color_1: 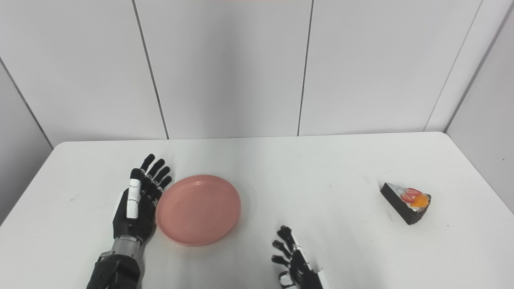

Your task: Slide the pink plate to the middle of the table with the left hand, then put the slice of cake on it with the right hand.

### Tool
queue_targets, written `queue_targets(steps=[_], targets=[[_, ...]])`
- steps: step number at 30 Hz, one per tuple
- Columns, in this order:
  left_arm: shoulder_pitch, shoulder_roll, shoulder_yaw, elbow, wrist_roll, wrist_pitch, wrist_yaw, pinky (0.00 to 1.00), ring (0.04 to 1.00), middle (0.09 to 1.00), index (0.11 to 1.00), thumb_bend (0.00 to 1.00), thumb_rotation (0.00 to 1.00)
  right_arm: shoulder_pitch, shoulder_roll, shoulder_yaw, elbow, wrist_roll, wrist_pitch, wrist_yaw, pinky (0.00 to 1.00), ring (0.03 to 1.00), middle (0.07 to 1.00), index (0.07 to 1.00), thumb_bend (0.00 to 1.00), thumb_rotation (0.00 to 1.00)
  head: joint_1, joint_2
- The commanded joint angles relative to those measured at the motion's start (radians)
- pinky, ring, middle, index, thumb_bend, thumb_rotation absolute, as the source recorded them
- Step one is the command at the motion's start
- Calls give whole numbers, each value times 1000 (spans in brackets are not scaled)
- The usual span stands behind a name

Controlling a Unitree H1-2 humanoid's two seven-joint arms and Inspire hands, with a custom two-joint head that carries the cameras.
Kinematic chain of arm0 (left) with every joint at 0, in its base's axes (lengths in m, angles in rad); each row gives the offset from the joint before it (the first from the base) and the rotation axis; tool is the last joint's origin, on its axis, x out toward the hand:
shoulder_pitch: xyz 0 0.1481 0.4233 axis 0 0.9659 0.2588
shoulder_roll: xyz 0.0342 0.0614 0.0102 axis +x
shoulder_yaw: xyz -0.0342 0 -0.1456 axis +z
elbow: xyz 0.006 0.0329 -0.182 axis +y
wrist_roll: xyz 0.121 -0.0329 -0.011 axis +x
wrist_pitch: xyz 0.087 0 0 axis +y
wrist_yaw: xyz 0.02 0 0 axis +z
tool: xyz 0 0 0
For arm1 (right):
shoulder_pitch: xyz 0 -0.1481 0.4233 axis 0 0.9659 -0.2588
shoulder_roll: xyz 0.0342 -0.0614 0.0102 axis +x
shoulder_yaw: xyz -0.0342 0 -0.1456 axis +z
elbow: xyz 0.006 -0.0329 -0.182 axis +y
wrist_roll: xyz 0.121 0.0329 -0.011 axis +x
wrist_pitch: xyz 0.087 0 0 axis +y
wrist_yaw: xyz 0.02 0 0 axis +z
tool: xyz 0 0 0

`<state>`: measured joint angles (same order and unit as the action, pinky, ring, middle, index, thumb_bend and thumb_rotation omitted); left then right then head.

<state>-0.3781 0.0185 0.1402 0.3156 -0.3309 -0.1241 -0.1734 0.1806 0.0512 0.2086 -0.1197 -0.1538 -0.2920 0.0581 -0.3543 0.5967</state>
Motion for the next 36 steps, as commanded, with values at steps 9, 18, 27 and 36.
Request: queue_targets(steps=[9,18,27,36], targets=[[109,-56,-68,-96,28,27,9,933,900,902,899,922,728,19,31,34,-67,-45,64,-14,818,893,948,959,785,1000,-53,4],[156,-107,-65,-82,42,-24,34,984,917,900,909,932,738,4,71,59,-50,-85,70,-50,795,891,939,950,815,993,-153,-8],[151,-109,-57,-40,43,-51,40,998,906,881,886,895,750,0,109,63,-26,-137,49,-120,792,865,922,922,843,999,-177,-8],[153,-112,-54,-29,36,-45,38,996,906,884,890,891,747,22,130,57,-38,-255,9,-254,749,838,889,882,788,895,-175,-5]])
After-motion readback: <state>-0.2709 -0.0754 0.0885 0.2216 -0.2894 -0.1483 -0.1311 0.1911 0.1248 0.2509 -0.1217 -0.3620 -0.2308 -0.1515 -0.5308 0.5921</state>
